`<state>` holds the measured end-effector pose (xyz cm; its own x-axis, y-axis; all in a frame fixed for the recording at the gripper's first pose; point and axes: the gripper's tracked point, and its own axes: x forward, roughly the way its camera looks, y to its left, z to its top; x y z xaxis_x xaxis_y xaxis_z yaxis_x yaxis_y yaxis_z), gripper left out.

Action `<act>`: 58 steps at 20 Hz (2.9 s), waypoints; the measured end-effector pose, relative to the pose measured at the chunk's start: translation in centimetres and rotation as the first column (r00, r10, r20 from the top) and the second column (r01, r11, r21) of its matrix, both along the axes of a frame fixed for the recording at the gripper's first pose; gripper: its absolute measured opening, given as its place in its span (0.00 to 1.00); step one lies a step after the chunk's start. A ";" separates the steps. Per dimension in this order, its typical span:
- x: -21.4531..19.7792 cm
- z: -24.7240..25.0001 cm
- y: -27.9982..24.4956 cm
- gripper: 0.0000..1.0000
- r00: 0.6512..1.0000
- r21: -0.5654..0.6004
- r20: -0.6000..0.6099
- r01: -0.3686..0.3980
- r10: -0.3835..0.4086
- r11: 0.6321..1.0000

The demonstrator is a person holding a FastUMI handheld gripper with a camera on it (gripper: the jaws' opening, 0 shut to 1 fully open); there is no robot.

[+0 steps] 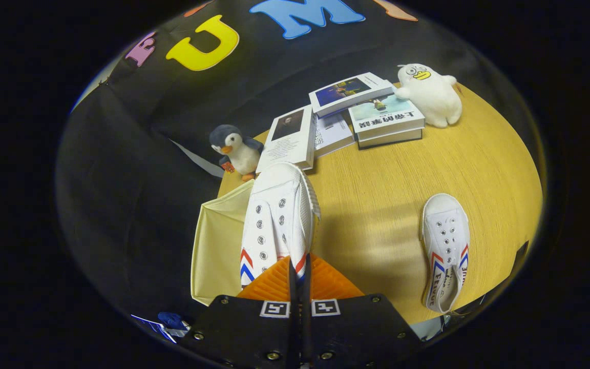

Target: Open the storage box then place both shoes into the box .Put the left shoe in first, then the right shoe, with the right side of both shoes facing outward in a uniform manner.

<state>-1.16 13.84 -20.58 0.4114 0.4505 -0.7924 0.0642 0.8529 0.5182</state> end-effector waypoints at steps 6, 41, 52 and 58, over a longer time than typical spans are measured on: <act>0.9 1.0 4.6 0.01 0.999 0.011 0.017 -0.035 0.034 0.999; 0.2 -5.9 20.9 0.80 0.980 -0.035 0.025 -0.199 0.200 0.979; 1.6 2.3 11.9 0.98 0.918 -0.158 0.290 -0.232 0.270 0.960; 2.2 2.5 4.0 0.98 0.931 -0.220 0.295 -0.151 0.213 0.964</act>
